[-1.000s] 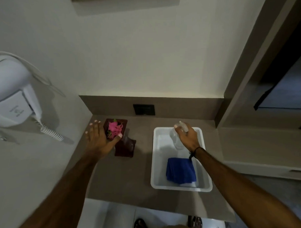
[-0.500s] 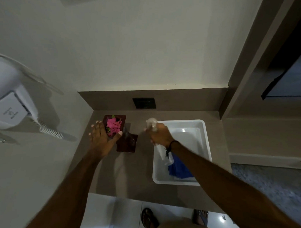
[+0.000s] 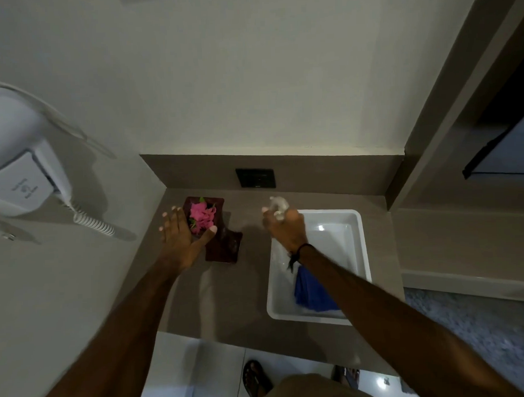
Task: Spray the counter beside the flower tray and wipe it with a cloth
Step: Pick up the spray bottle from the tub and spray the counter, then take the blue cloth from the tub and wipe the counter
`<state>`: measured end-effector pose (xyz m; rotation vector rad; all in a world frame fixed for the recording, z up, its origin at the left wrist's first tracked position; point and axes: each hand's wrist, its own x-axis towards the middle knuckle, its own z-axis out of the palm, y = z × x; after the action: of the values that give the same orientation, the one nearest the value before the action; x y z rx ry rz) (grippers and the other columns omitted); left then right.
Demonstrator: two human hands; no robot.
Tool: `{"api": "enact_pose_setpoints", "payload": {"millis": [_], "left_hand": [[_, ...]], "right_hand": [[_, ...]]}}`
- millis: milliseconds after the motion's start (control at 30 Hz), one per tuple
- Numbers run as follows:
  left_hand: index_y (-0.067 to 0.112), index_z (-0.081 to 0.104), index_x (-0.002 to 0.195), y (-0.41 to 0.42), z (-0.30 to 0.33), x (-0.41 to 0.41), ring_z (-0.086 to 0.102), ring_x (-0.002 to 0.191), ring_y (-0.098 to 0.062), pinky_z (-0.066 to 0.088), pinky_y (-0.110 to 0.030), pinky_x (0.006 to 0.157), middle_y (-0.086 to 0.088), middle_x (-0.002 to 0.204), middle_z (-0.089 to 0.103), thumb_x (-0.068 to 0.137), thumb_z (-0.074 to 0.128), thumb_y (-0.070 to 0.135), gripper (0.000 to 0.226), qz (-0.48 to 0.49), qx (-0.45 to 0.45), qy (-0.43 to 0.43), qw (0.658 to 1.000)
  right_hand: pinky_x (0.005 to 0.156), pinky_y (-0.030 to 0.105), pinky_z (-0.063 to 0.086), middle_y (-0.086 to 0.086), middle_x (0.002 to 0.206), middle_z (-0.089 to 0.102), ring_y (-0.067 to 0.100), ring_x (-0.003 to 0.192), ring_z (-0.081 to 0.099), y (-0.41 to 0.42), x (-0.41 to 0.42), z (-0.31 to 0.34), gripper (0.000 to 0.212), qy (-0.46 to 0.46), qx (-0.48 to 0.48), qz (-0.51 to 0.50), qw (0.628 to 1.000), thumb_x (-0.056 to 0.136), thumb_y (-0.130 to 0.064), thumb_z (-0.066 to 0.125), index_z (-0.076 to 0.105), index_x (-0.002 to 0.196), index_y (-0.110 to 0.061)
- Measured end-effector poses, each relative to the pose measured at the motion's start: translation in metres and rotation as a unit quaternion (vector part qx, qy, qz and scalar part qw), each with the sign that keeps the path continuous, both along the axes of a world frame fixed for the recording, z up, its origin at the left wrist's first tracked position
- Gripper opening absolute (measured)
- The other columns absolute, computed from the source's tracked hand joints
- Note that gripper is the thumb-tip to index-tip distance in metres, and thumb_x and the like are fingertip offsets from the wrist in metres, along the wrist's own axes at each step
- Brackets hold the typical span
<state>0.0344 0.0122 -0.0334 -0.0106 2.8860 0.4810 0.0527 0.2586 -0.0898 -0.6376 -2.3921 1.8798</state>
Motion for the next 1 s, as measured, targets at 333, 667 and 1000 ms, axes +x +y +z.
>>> {"api": "enact_pose_setpoints", "payload": {"millis": [333, 667, 1000], "left_hand": [[0.010, -0.005, 0.158, 0.003, 0.006, -0.001, -0.016, 0.154, -0.033, -0.007, -0.052, 0.123, -0.015, 0.168, -0.011, 0.083, 0.041, 0.075, 0.109, 0.006, -0.012, -0.019, 1.000], [0.007, 0.001, 0.158, 0.006, 0.012, 0.000, -0.010, 0.155, -0.037, 0.001, -0.057, 0.124, -0.018, 0.168, -0.004, 0.086, 0.048, 0.067, 0.105, 0.002, -0.016, -0.012, 1.000], [0.008, 0.002, 0.158, 0.007, 0.007, 0.001, -0.010, 0.155, -0.036, 0.000, -0.055, 0.124, -0.016, 0.169, -0.004, 0.085, 0.048, 0.068, 0.105, 0.010, -0.015, -0.011, 1.000]], "right_hand": [[0.083, 0.030, 0.051, 0.006, 0.094, 0.067, 0.016, 0.085, 0.062, 0.080, 0.015, -0.010, 0.026, 0.031, 0.045, 0.021, 0.998, 0.101, -0.031, 0.048, 0.060, 0.104, -0.007], [0.090, 0.032, 0.048, -0.003, 0.119, 0.061, 0.012, 0.103, 0.053, 0.109, 0.071, -0.043, 0.075, -0.081, 0.095, 0.102, 0.987, 0.071, -0.045, 0.083, 0.049, 0.134, -0.021], [0.083, 0.029, 0.052, 0.013, 0.110, 0.069, 0.027, 0.106, 0.065, 0.107, 0.104, -0.064, 0.042, -0.224, 0.171, 0.243, 0.928, 0.072, -0.024, 0.083, 0.068, 0.104, -0.003]]}}
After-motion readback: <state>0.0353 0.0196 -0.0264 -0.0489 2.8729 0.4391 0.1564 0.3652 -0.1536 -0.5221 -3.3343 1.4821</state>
